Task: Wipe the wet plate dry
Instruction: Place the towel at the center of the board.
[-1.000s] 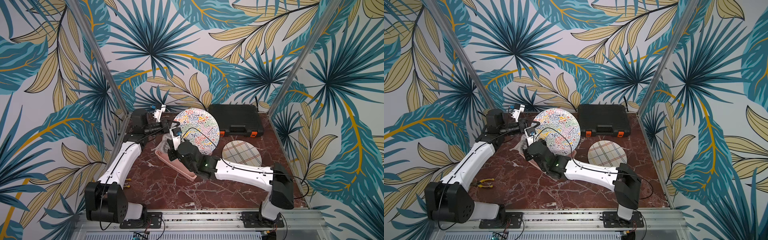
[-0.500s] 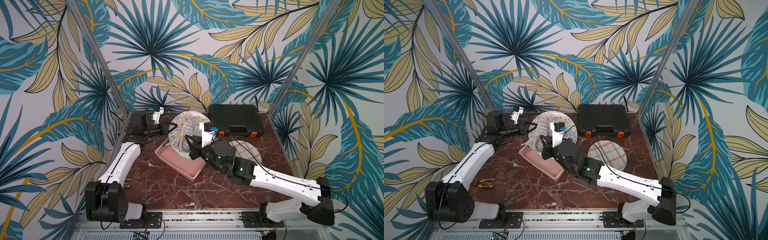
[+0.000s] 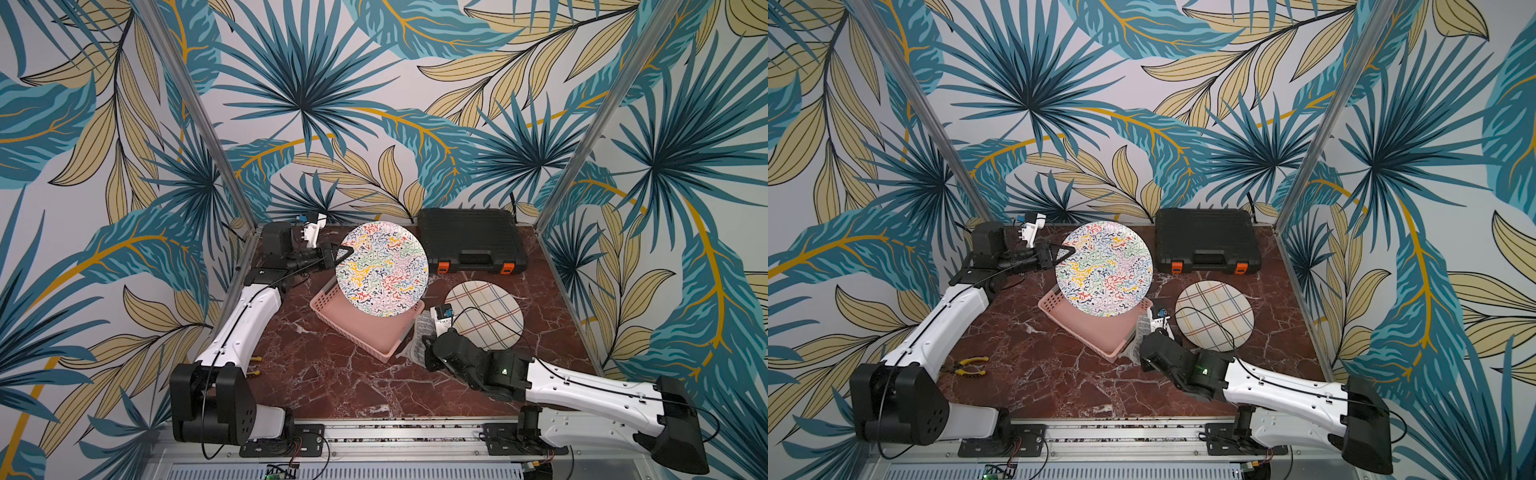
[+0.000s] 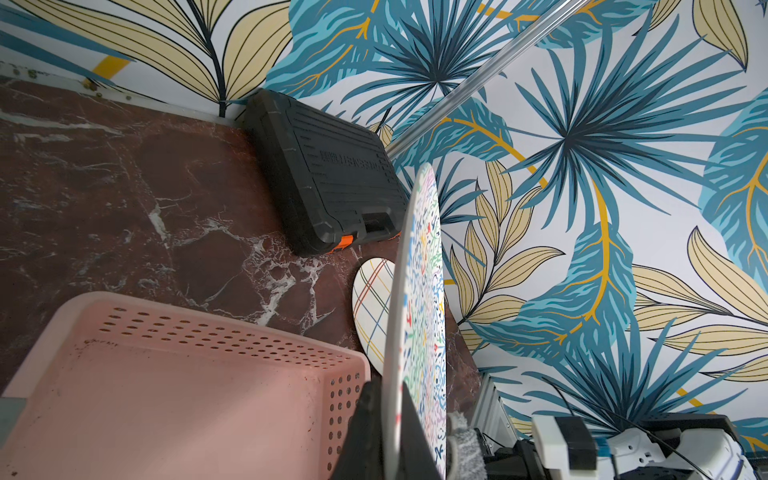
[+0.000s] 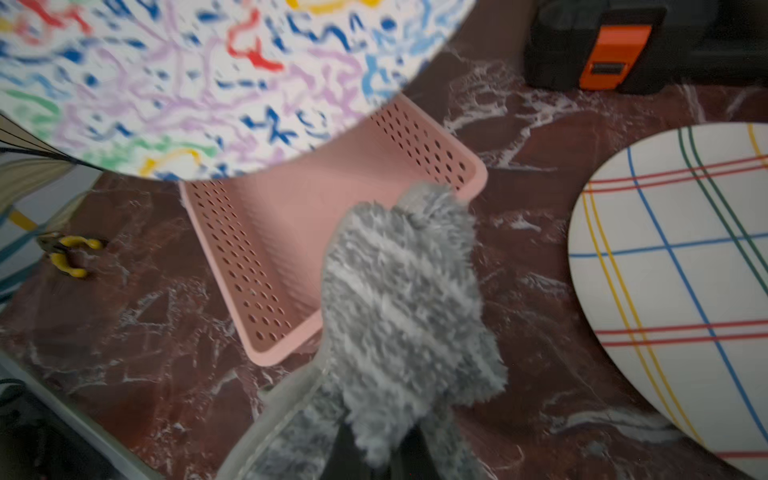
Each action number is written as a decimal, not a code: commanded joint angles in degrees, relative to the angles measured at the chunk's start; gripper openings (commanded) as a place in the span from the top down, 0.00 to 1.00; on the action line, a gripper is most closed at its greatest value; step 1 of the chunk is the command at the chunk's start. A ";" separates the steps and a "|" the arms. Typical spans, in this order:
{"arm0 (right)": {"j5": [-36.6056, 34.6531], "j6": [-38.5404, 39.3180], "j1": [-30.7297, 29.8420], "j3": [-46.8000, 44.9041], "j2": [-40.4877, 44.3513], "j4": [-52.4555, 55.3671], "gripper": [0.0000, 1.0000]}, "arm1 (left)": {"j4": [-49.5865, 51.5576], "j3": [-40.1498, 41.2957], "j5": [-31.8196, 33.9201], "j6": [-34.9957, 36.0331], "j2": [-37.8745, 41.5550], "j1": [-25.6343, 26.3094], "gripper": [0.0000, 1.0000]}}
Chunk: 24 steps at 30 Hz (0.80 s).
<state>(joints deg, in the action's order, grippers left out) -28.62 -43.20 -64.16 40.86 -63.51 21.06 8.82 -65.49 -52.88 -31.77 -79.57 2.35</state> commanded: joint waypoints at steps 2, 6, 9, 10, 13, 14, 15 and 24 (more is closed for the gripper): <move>0.94 -7.57 -0.09 -1.40 -6.52 6.34 1.00 | -1.95 -0.26 -0.84 0.44 2.99 -0.45 1.00; 4.34 -9.99 -0.15 -0.52 -15.01 4.19 0.97 | -1.96 0.06 -0.78 0.48 3.40 -0.44 1.00; 5.74 -10.21 -0.09 2.76 -18.96 5.82 0.71 | -1.98 0.28 -1.01 0.44 3.46 -0.47 1.00; 5.68 -9.96 -0.09 3.43 -19.17 6.37 0.62 | -2.09 0.28 -1.07 0.41 3.46 -0.43 1.00; 4.82 -8.73 -0.01 3.83 -16.30 7.33 0.37 | -2.32 0.20 -1.32 0.24 3.54 -0.49 1.00; 4.33 -7.94 -0.02 4.07 -14.67 8.16 0.31 | -2.32 0.19 -1.35 0.29 3.65 -0.45 1.00; 3.83 -7.28 0.04 4.73 -13.05 9.28 0.24 | -2.32 0.19 -1.37 0.31 3.68 -0.42 1.00; 16.57 -0.49 10.93 7.98 1.27 12.36 0.15 | -4.15 0.81 -3.60 -0.20 3.61 -0.46 1.00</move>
<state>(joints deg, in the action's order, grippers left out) -18.85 -46.46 -56.88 48.90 -64.29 32.84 8.58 -64.86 -53.34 -31.42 -77.87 2.33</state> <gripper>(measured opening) 0.845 0.073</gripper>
